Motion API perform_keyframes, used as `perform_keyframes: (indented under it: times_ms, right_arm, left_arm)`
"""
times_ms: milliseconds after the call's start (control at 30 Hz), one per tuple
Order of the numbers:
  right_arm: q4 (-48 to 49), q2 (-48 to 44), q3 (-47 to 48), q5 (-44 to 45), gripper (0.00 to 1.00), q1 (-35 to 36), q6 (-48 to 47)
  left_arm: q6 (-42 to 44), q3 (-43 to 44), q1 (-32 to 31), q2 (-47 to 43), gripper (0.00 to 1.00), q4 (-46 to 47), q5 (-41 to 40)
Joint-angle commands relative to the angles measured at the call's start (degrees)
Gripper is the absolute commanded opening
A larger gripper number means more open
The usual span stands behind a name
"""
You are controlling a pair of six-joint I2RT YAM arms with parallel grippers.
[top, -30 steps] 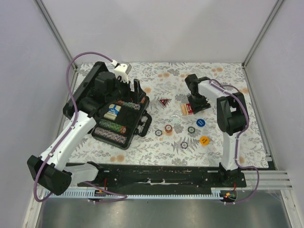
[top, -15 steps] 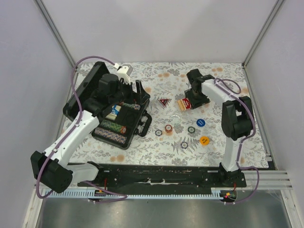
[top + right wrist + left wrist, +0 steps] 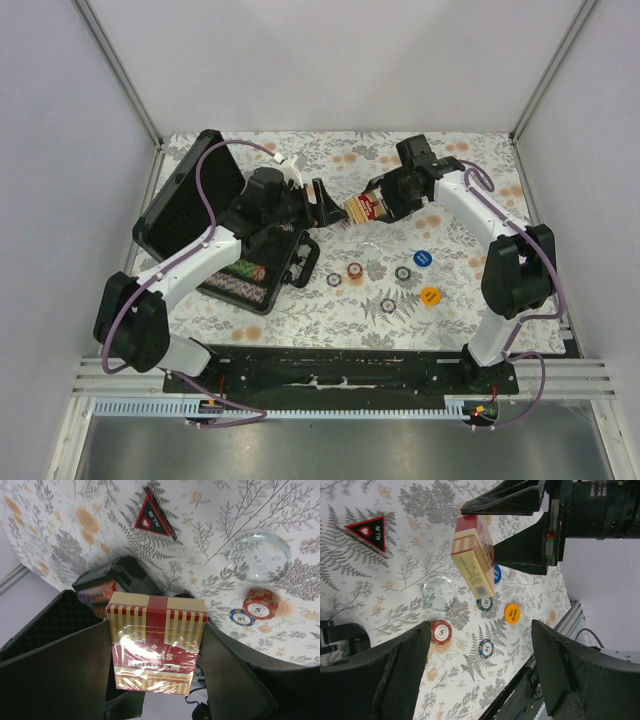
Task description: Pack up texas hold em set
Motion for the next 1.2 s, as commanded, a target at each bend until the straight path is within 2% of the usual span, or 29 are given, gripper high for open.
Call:
perform_keyframes:
  times_ms: [0,367,700,900,967,1100,1167]
  right_arm:
    - [3.4,-3.9,-0.5,-7.6,0.47,0.8,1.5]
    - [4.5,-5.3,-1.3,-11.0,0.47,1.4,2.8]
    - [4.8,-5.1,-1.7,-12.5,0.47,2.0,3.2]
    - [5.1,-5.1,-1.7,-13.0,0.48,2.8,3.6]
    - [5.1,-5.1,-1.9,-13.2,0.48,3.0,3.5]
    - [5.1,-5.3,-2.7,-13.1,0.49,3.0,3.1]
    - [5.4,-5.3,-2.9,-13.1,0.57,3.0,1.6]
  left_arm:
    - [-3.2,1.7,-2.3,0.9,0.86,7.8,1.2]
    - [-8.3,2.3,-3.9,4.1,0.82,9.2,-4.4]
    - [-10.8,3.1,-4.3,4.9,0.61,9.6,-6.3]
    - [-11.9,2.8,-4.7,5.6,0.57,9.6,-6.6]
    - [-12.0,2.8,-4.8,5.7,0.51,9.6,-6.3]
    - [-12.0,2.7,-4.9,5.3,0.26,9.6,-6.3]
    - [-12.1,2.4,-4.9,5.3,0.14,9.7,-6.4]
